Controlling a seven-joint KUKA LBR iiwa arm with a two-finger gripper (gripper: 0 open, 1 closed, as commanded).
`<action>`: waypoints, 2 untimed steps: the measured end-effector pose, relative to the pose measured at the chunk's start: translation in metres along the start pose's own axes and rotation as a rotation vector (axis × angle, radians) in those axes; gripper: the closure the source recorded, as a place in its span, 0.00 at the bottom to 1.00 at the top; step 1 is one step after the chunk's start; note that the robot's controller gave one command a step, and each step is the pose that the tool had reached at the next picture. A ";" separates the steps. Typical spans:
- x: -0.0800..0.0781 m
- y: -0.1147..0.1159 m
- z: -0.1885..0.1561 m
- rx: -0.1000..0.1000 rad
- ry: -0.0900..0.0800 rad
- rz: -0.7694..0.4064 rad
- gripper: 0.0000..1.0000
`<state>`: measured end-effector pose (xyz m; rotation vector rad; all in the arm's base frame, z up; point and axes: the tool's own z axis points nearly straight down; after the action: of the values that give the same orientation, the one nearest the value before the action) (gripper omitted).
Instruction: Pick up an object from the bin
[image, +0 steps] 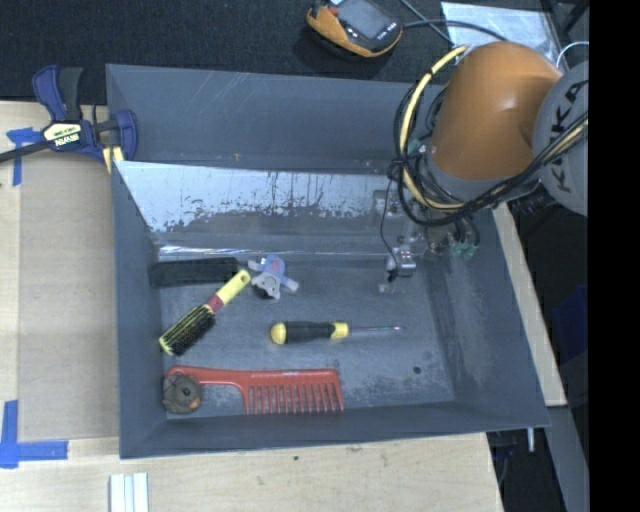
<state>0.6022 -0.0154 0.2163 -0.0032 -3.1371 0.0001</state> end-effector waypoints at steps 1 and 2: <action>-0.001 0.000 -0.005 0.000 -0.009 0.000 0.00; 0.031 0.068 0.135 0.001 -0.006 0.094 0.00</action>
Offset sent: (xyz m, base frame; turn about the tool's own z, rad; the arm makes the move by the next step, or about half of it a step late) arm -0.0351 0.0741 -0.1463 0.0996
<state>0.5712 0.0524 0.0819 -0.1504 -3.1400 0.0016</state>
